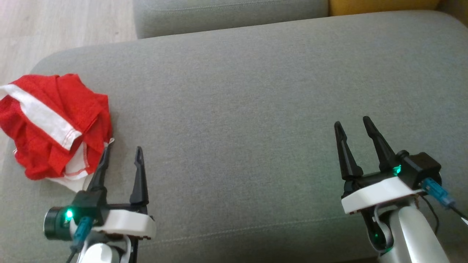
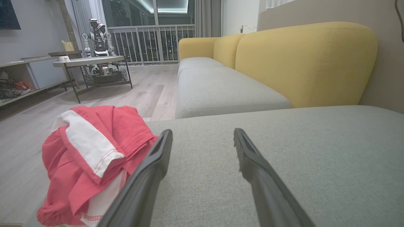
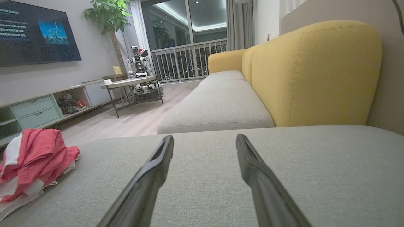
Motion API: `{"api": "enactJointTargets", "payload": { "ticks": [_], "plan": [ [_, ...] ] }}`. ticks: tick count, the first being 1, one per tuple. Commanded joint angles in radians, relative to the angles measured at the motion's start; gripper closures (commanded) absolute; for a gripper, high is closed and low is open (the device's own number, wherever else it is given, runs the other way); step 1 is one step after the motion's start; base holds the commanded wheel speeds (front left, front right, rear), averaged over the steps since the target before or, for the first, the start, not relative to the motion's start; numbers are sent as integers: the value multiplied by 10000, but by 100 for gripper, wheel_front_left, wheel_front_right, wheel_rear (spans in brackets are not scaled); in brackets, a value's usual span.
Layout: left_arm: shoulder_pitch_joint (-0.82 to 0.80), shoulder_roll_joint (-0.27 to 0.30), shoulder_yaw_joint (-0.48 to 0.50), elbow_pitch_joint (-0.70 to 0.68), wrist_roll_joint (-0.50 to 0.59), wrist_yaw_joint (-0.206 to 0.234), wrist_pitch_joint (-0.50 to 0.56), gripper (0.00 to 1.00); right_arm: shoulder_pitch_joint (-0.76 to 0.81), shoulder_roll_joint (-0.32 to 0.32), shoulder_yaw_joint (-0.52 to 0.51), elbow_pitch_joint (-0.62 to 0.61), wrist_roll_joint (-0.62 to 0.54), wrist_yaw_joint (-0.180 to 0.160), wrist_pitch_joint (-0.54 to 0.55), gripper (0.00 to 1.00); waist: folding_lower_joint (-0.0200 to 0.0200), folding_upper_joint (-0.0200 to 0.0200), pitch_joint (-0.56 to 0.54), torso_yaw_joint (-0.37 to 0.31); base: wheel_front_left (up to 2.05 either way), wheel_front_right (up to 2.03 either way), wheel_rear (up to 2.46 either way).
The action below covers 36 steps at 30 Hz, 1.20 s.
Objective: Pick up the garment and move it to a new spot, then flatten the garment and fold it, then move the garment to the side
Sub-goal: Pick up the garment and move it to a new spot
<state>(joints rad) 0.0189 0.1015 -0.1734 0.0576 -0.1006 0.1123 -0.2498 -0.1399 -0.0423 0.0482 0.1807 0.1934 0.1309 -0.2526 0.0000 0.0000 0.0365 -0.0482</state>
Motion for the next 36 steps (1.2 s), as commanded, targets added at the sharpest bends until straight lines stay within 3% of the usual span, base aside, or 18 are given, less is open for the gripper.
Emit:
{"api": "enactJointTargets", "payload": {
  "ticks": [1, 9, 21, 36],
  "plan": [
    [-362, -28, 422, -267, 208, -141, -120, 0, -497, -79, 284, -377, -105, -2, -91, 0, 0, 0, 28, 132, 0, 0, 0],
    [-352, -149, 692, -178, 374, -337, -120, 0, -391, -79, 522, -379, -137, -2, -91, 0, 0, 0, -23, 885, 0, 0, 0],
    [3, -248, 1094, -141, 578, -536, -120, 0, -139, -79, 774, -257, -96, -2, -92, 0, 0, 0, -326, 2642, 0, 0, 0],
    [442, -253, 1074, -395, 830, -421, -120, 0, 79, -79, 1159, -105, 80, -2, -92, 0, 0, 0, -747, 4095, 0, 0, 0]
  ]
}}
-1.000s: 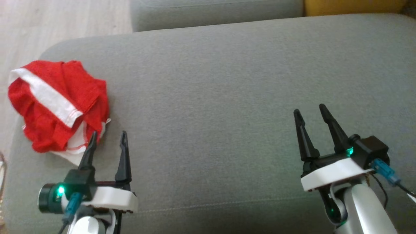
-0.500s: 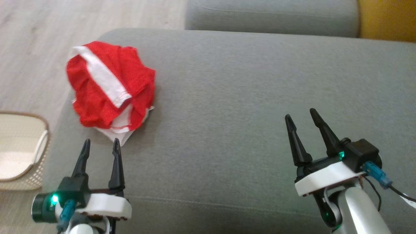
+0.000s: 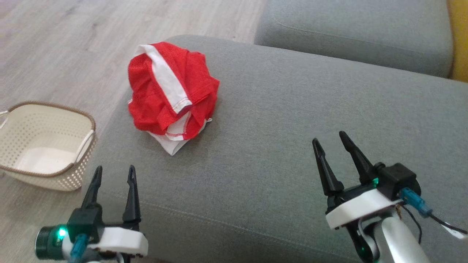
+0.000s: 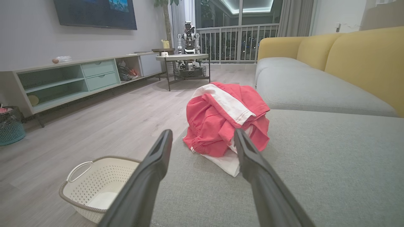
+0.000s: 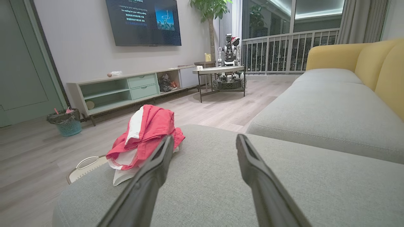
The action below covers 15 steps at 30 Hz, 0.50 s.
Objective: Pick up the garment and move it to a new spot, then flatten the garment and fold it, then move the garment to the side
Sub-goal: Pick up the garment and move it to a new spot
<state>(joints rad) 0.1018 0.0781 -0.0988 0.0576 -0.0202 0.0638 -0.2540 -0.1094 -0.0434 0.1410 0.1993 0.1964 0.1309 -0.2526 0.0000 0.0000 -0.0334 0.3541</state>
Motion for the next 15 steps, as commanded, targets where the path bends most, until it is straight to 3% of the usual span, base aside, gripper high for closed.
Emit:
{"api": "enactJointTargets", "payload": {
  "ticks": [1, 15],
  "plan": [
    [-342, -26, 328, -421, 19, 71, -78, 0, -203, -68, 240, -283, 71, -2, -92, 0, 0, 0, -70, 119, 0, 0, 0],
    [-178, -15, 515, -611, -32, 36, -78, 0, -128, -68, 347, -257, 169, -2, -92, 0, 0, 0, -151, 190, 0, 0, 0]
  ]
}}
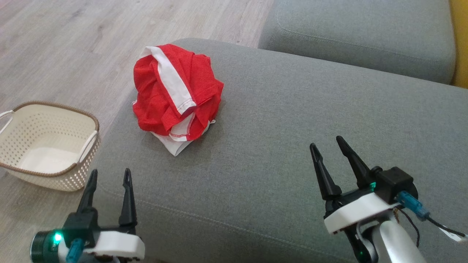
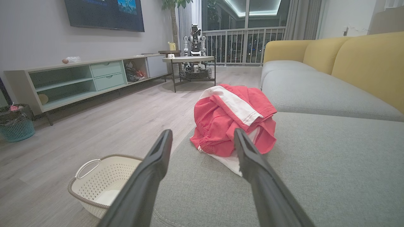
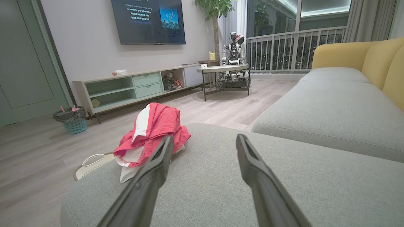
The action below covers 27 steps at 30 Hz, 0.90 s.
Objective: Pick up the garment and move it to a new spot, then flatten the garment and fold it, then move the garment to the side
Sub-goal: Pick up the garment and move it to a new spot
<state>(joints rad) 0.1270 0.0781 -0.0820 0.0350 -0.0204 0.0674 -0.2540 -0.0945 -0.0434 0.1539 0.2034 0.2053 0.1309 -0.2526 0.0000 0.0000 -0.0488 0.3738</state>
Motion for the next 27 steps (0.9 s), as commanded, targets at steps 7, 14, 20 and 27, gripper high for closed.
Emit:
{"api": "enactJointTargets", "payload": {
  "ticks": [7, 14, 20, 27],
  "plan": [
    [-372, -57, 639, -410, -209, 17, -78, 0, -254, -68, 245, -307, 10, -2, -92, 0, 0, 0, 151, -94, 0, 0, 0],
    [-937, -125, 1306, -512, -957, -368, -78, 0, -730, -68, -23, -486, -122, -2, -92, 0, 0, 0, 1076, -427, 0, 0, 0],
    [-2402, 137, 1940, 423, -1776, -1313, -78, 0, -1185, -68, -246, -779, -580, -2, -92, 0, 0, 0, 2276, -809, 0, 0, 0],
    [-5831, 1487, 1861, 2940, -3413, -1911, 1642, 0, -1899, -68, -608, -1368, -979, -2, -92, 0, 0, 0, 3960, -1312, 0, 0, 0]
  ]
}}
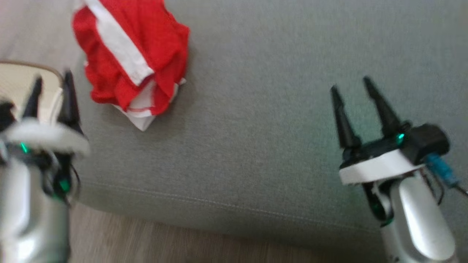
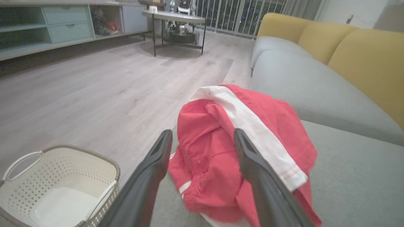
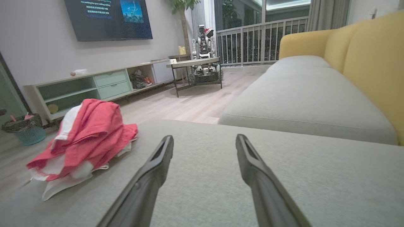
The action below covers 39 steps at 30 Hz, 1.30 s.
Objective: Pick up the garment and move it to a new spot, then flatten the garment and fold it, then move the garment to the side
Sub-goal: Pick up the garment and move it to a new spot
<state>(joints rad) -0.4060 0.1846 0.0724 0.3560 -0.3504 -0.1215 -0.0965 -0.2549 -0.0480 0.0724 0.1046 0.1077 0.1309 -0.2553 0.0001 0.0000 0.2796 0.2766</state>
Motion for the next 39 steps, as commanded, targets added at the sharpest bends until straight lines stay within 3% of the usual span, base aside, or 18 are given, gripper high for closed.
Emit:
{"api": "enactJointTargets", "payload": {
  "ticks": [1, 7, 11, 22, 23, 24, 25, 31, 39],
  "plan": [
    [-956, 530, 291, 0, -369, -40, 397, 0, -351, -22, 186, -445, -56, -2, -65, 0, -1, 0, 823, -387, 0, 0, 0],
    [-3258, 1520, -226, 1594, -877, -82, 1794, 0, -571, -22, 271, -711, -323, -2, -65, 0, -1, 0, 1583, -701, 0, 0, 0],
    [-4448, 1886, -184, 2798, -1161, -85, 2287, 0, -699, -22, 400, -835, -311, -2, -65, 0, -1, 0, 1897, -912, 0, 0, 0],
    [-6060, 2321, -710, 4659, -2368, -90, 3385, 0, -752, -22, 688, -995, -235, -2, -65, 0, -1, 0, 2250, -1293, 0, 0, 0],
    [-6117, 2394, -864, 4784, -2382, -90, 3455, 18, -759, -22, 703, -993, -225, -2, -65, 0, -1, 0, 2259, -1319, 0, 0, 0],
    [-6154, 2458, -1034, 4875, -2403, -90, 3502, 75, -765, -22, 712, -991, -214, -2, -65, 0, -1, 0, 2263, -1342, 0, 0, 0],
    [-6188, 2509, -1145, 4964, -2448, -90, 3490, 100, -771, -22, 716, -988, -199, -2, -65, 0, -1, 0, 2261, -1362, 0, 0, 0],
    [-6377, 2674, -1433, 5464, -2704, -91, 2889, 100, -771, -22, 687, -926, -125, -2, -65, 0, -1, 0, 2123, -1398, 0, 0, 0],
    [-6749, 2570, -1306, 5361, -3005, -91, 439, 100, -716, -22, 735, -751, 84, -2, -65, 0, -1, 0, 1427, -1311, 0, 0, 0]
  ]
}}
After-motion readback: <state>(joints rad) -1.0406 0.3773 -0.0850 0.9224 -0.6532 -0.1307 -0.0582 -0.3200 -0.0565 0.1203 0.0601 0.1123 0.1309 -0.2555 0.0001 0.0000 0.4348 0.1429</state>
